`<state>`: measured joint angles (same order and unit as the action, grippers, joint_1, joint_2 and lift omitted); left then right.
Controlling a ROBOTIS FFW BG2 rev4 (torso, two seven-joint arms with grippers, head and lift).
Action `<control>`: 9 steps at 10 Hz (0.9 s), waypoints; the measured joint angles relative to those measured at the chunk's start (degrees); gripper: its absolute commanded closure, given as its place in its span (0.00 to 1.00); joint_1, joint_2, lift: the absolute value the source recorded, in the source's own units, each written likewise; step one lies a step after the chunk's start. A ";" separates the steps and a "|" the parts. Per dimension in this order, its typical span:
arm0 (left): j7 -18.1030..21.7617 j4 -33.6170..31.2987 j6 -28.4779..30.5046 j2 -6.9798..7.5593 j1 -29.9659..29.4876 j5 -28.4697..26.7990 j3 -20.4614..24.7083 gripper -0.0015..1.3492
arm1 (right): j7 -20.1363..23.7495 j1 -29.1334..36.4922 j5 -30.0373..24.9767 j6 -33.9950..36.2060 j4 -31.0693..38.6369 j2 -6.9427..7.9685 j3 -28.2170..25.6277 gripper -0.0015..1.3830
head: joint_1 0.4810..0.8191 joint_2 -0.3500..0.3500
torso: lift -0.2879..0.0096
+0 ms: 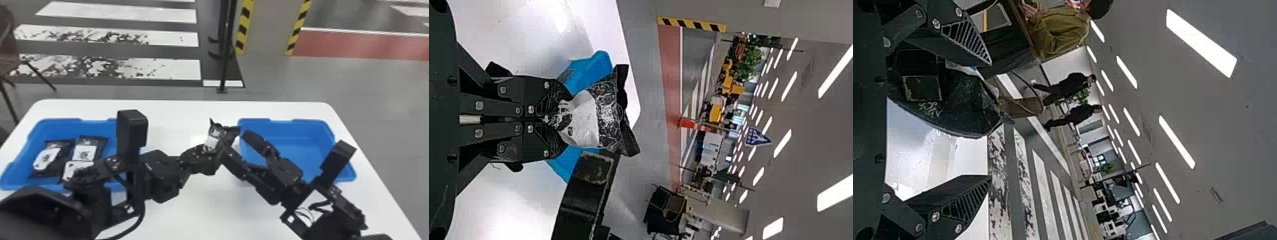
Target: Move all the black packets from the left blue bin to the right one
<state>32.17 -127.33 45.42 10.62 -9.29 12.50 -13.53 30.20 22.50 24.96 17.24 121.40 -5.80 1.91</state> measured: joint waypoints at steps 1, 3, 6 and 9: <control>-0.07 0.00 0.00 0.08 0.22 0.10 -0.63 0.90 | -0.18 -0.41 0.55 0.02 -0.05 -0.16 0.81 0.21 | 0.63 0.33 | 0.50; -0.09 0.00 0.00 0.09 0.40 0.18 -0.92 0.90 | -0.36 -0.92 1.25 0.34 -0.11 -0.34 2.01 0.78 | 0.63 0.35 | 0.50; -0.09 0.00 -0.07 0.04 0.39 0.31 -0.85 0.90 | -0.75 -1.12 0.94 -0.02 -0.53 -0.36 2.77 0.92 | 0.63 0.36 | 0.50; -0.24 -0.01 -0.33 -0.22 -0.44 0.40 0.60 0.09 | -1.40 -1.14 0.54 -2.12 -0.46 -0.35 2.71 0.92 | 0.63 0.36 | 0.50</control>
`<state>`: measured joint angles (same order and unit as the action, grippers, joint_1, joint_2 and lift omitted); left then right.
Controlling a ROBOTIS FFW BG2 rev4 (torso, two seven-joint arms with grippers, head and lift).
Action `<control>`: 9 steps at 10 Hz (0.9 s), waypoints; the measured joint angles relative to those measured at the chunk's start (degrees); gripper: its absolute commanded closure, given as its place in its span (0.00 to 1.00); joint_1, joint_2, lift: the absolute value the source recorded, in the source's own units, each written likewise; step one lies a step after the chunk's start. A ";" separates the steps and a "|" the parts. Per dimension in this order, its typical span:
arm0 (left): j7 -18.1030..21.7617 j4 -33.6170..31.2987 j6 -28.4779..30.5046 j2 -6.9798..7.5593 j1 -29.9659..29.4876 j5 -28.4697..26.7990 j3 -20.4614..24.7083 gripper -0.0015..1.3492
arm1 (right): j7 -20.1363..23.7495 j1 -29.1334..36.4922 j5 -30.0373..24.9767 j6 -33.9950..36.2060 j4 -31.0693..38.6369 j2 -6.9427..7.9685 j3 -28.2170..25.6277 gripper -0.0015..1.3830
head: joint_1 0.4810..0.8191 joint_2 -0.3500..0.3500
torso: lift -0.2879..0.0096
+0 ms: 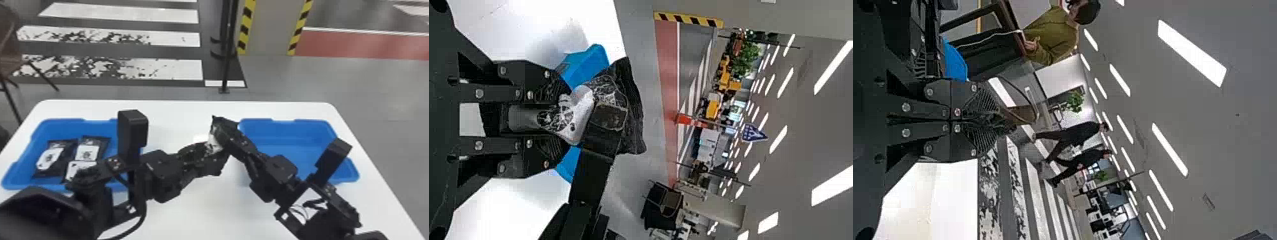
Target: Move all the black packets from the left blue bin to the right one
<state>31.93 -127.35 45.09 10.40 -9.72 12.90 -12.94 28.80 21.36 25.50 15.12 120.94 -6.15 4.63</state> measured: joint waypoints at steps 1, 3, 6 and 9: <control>-0.01 -0.01 -0.05 -0.41 -1.20 -0.16 2.34 0.07 | -0.41 -0.31 -0.17 -0.14 -0.40 0.00 -0.85 0.92 | 0.63 0.39 | 0.50; -0.02 -2.65 -0.65 -0.91 -5.13 -0.70 7.70 0.12 | -0.79 -2.71 -2.08 -0.32 -3.20 -0.32 -4.38 0.92 | 0.63 0.40 | 0.50; -0.03 -10.41 -0.86 -2.76 -13.51 -0.92 16.08 0.12 | -2.00 -10.13 -7.87 -0.81 -13.78 -1.40 -12.15 0.92 | 0.63 0.35 | 0.50; -0.12 -15.10 -1.52 -4.27 -18.60 -0.57 21.98 0.12 | -3.47 -18.11 -17.17 -1.55 -26.90 -1.97 -21.66 0.58 | 0.63 0.20 | 0.50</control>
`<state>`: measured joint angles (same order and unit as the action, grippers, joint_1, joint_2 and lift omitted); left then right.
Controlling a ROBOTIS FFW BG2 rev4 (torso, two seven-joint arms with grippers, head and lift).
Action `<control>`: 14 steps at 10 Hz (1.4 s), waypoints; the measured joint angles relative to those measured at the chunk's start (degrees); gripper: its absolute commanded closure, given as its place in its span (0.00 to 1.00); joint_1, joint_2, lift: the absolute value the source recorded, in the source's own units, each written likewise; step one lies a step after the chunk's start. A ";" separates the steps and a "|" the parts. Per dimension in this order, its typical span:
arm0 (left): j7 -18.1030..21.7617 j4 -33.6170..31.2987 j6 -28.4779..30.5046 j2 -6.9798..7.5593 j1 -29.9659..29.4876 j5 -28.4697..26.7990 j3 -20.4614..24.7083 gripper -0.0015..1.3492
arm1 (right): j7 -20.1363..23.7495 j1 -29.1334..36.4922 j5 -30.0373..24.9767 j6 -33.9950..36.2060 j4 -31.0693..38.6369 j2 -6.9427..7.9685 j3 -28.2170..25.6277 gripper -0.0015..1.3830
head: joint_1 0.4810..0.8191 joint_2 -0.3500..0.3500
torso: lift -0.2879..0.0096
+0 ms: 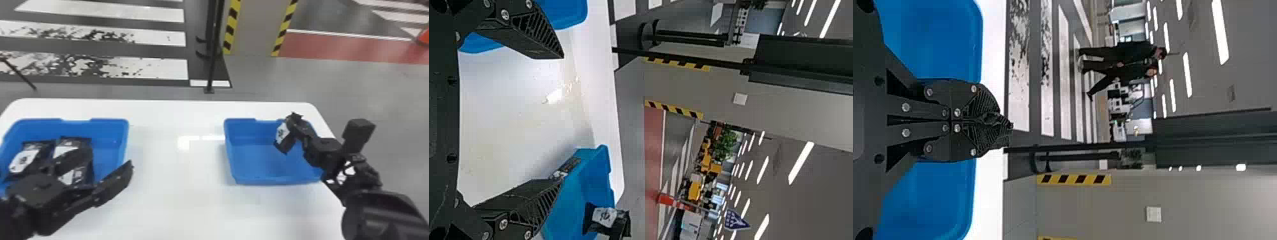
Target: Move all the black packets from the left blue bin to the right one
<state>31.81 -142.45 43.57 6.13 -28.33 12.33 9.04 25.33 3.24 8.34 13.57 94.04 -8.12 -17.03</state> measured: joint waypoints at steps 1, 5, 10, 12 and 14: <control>0.00 -0.39 -0.10 -0.20 -0.60 0.01 1.33 0.12 | -0.06 -1.61 -0.53 0.04 -3.78 -0.27 -1.13 0.33 | 0.63 0.18 | 0.50; 0.00 -0.77 -0.08 -0.40 -0.75 -0.87 3.95 0.12 | -1.90 7.57 -2.90 -2.11 8.70 2.03 -1.17 0.08 | 0.63 0.22 | 0.50; 0.02 0.94 4.72 0.56 2.02 -7.54 6.95 0.13 | -3.18 30.15 -1.47 -11.61 31.02 6.16 4.86 0.08 | 0.63 0.47 | 0.50; 0.71 6.73 7.22 2.26 7.83 -11.75 5.28 0.13 | -3.07 32.73 0.47 -12.15 32.55 6.20 8.44 0.08 | 0.63 0.57 | 0.50; 0.55 12.33 9.86 2.72 14.01 -16.71 3.72 0.13 | -3.01 33.06 1.83 -12.17 32.72 5.60 10.98 0.08 | 0.63 0.66 | 0.50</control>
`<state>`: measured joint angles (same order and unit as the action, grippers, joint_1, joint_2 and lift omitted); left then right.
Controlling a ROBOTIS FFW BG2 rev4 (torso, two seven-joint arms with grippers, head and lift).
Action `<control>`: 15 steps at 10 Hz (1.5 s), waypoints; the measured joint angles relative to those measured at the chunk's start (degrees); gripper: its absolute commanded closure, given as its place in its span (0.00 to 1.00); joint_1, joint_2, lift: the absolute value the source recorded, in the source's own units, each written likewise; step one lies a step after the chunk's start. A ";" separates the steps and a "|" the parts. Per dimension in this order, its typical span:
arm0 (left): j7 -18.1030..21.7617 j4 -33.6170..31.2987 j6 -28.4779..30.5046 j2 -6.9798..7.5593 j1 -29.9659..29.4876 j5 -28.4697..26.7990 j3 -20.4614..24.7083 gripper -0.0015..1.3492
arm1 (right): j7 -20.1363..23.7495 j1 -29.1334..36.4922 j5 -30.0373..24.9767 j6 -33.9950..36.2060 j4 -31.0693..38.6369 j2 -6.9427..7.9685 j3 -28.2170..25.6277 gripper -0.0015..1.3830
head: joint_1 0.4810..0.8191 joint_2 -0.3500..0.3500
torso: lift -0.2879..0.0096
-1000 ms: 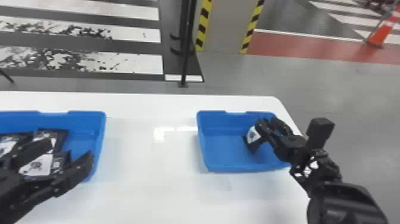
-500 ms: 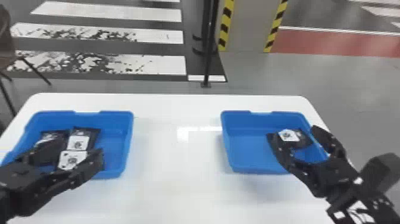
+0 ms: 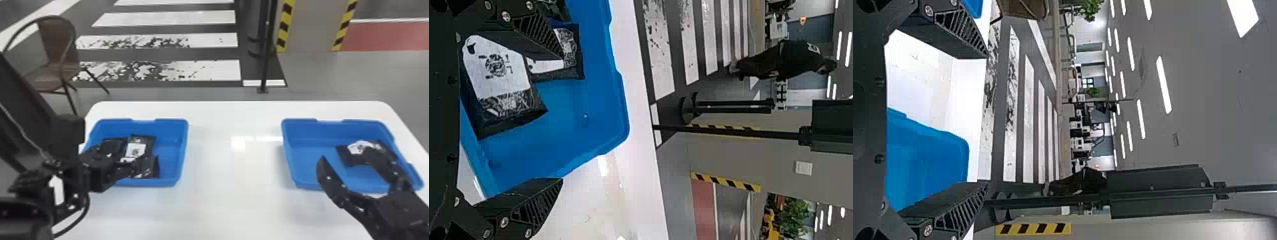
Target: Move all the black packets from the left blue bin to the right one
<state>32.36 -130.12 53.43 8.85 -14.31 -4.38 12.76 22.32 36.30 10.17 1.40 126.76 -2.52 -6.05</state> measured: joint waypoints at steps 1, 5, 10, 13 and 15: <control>-0.50 2.05 2.21 -0.40 2.50 -2.64 -0.10 0.13 | 0.00 -0.06 0.40 0.01 -0.23 -0.09 0.44 0.08 | 0.63 0.68 | 0.50; -1.17 10.14 10.95 0.53 9.82 -7.75 -2.01 0.13 | 0.09 -0.24 1.03 0.80 -0.80 -0.11 0.82 0.08 | 0.63 0.74 | 0.50; -1.69 19.73 14.15 0.76 14.93 -8.67 -4.34 0.13 | 0.25 -0.44 1.65 1.61 -1.25 -0.11 1.03 0.09 | 0.63 0.75 | 0.50; -1.78 25.27 14.24 0.82 18.24 -9.87 -5.83 0.32 | 0.27 -0.62 2.12 1.98 -1.64 -0.11 1.26 0.09 | 0.63 0.75 | 0.50; -1.60 27.28 14.93 0.95 19.22 -9.85 -6.73 0.67 | 0.35 -0.73 2.30 2.09 -1.85 -0.11 1.36 0.09 | 0.63 0.74 | 0.50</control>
<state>30.76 -102.84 68.37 9.80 4.90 -14.23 6.02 22.68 35.57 12.47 3.49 124.91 -2.64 -4.69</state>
